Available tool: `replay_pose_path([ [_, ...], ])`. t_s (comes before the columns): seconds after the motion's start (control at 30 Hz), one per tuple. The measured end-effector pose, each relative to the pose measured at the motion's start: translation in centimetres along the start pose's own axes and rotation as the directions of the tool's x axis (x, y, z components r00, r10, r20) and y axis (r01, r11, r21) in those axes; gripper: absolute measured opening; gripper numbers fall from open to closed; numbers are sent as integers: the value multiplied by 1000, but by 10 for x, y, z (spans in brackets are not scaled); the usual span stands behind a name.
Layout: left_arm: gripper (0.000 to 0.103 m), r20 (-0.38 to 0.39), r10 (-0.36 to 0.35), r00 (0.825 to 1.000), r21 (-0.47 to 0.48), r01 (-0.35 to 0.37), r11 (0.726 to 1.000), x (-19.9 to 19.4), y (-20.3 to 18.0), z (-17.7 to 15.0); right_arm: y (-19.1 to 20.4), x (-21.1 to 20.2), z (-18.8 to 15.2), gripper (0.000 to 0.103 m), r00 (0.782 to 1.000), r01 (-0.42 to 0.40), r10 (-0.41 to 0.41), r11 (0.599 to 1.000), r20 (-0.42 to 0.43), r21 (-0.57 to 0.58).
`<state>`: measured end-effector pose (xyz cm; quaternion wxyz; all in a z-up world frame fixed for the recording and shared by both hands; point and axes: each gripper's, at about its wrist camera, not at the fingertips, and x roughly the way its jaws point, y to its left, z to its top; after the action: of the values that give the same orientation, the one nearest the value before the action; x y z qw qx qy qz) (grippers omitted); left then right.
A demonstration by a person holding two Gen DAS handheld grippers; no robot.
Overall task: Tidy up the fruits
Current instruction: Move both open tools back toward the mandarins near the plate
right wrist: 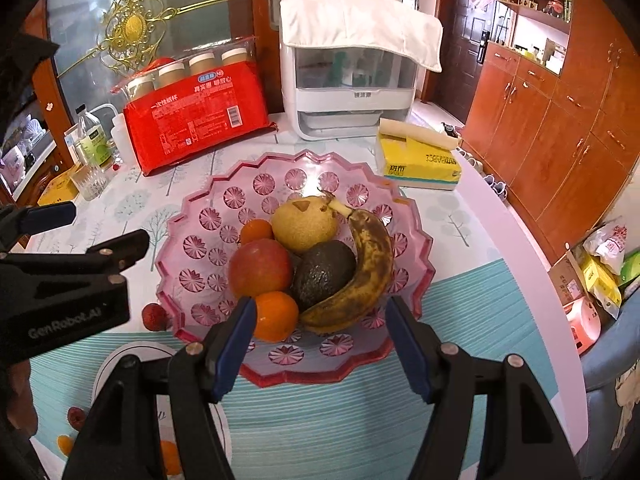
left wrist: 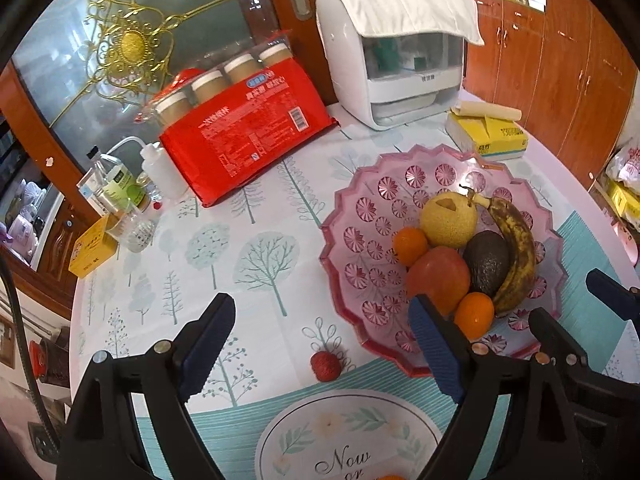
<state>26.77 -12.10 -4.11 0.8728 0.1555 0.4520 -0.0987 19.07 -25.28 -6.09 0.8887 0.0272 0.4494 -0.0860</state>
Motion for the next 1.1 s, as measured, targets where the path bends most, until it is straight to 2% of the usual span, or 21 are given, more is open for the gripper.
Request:
replay_pose_path([
  [0.4, 91, 58, -5, 998, -37, 7, 999, -50, 38, -18, 12, -35, -8, 67, 999, 3, -3, 1000, 34, -8],
  [0.73, 93, 93, -10, 996, -64, 16, 998, -85, 79, -49, 20, -68, -17, 67, 998, -17, 18, 1000, 65, -18],
  [0.9, 94, 86, -4, 996, -80, 11, 997, -95, 101, -73, 34, -77, -25, 67, 997, -40, 43, 998, 59, -50],
  [1.1, 94, 32, 3, 999, -94, 0, 996, -92, 124, -109, 52, -81, -43, 67, 994, -94, 98, 992, 40, -89],
])
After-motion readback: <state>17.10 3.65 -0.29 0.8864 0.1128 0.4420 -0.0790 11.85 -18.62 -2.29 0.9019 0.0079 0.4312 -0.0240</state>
